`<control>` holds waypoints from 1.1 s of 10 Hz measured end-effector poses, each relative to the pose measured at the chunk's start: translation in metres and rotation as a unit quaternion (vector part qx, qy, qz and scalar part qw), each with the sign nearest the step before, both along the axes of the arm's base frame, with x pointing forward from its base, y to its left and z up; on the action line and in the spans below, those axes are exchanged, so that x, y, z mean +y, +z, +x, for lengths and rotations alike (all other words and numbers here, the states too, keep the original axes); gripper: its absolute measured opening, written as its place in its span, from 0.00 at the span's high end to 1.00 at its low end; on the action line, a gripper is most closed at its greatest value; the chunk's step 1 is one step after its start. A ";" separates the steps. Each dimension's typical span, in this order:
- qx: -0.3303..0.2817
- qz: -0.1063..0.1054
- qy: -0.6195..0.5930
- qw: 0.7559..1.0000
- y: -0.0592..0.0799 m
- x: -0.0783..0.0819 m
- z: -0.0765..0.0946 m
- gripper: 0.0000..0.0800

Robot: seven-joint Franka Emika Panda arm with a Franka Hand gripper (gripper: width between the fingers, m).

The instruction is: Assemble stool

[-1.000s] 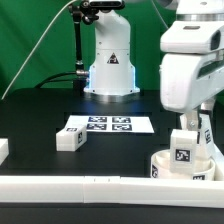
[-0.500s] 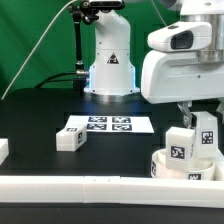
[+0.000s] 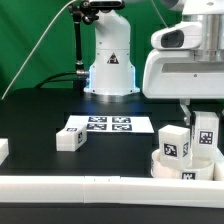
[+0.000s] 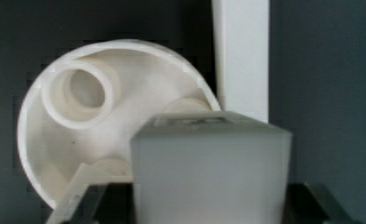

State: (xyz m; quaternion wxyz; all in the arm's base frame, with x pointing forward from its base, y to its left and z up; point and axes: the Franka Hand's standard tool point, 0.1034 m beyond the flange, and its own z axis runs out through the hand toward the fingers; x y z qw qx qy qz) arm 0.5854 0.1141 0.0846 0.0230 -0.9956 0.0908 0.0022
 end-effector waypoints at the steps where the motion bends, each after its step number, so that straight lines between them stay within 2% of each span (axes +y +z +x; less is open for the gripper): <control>1: 0.002 0.001 -0.044 0.999 0.000 0.000 0.000 0.58; 5: 0.010 0.007 -0.173 0.985 0.000 0.001 0.000 0.58; 7: 0.016 0.011 -0.247 0.969 0.000 0.001 0.000 0.58; 8: 0.022 0.023 -0.312 0.950 0.000 -0.001 0.000 0.58; 10: 0.028 0.043 -0.444 0.895 -0.001 -0.001 0.000 0.58; 11: 0.021 0.060 -0.490 0.870 -0.001 -0.001 0.002 0.58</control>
Offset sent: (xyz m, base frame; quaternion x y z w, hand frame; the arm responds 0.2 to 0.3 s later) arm 0.0000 0.0000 0.0000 0.0000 0.0000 0.2571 0.9664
